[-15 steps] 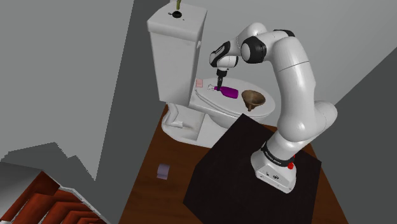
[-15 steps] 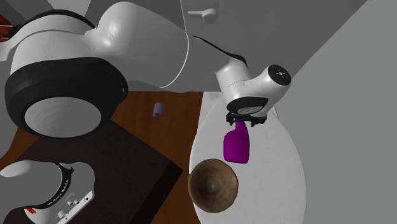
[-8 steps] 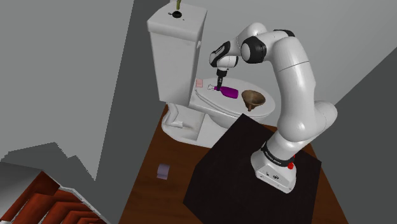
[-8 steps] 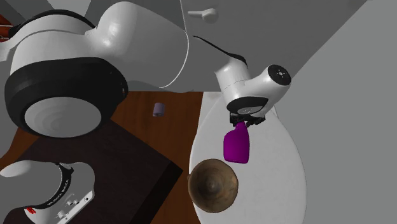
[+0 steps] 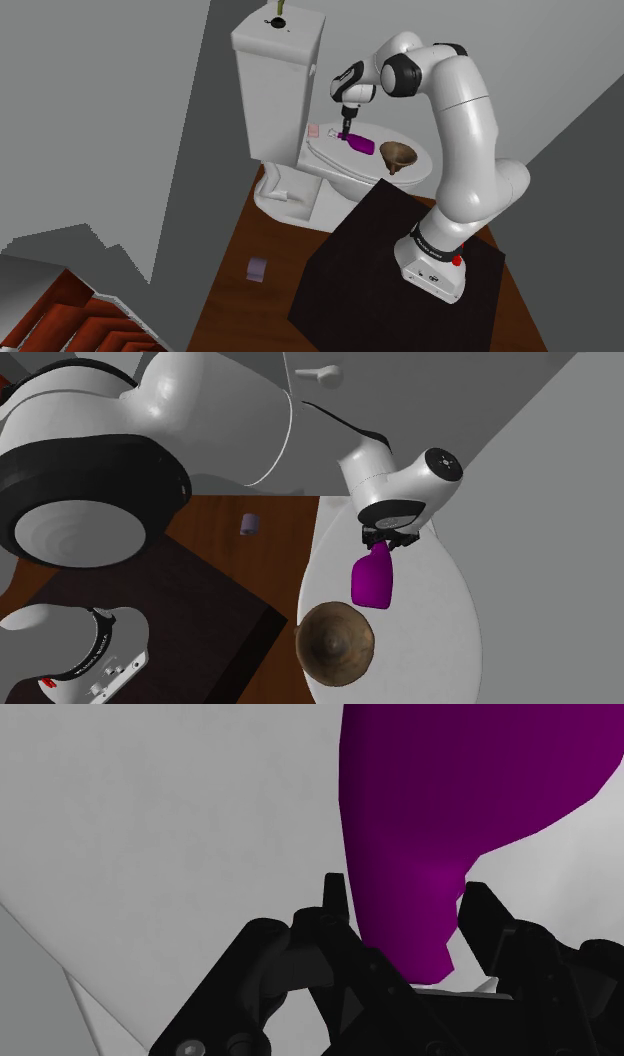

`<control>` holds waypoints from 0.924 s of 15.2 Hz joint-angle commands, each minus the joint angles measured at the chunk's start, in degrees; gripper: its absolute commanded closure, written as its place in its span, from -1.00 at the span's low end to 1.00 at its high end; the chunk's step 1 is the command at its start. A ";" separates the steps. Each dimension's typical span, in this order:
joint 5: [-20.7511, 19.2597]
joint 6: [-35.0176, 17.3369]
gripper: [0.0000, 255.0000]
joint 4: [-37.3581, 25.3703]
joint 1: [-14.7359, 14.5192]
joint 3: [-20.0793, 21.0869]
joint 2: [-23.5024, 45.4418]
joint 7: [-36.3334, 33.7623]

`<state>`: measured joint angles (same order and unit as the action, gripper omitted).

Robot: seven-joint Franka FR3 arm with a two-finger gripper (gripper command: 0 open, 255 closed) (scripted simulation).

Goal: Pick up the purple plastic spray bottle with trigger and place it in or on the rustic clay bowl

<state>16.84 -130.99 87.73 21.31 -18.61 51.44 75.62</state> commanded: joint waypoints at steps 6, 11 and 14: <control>-0.95 2.78 1.00 1.24 -0.82 -1.01 -4.01 -0.38; -1.68 4.95 1.00 1.73 -1.33 -1.73 -6.68 -0.66; -2.14 6.33 1.00 1.86 -1.62 -2.14 -8.21 -0.84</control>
<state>14.86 -125.25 89.65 19.76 -20.60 43.75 74.84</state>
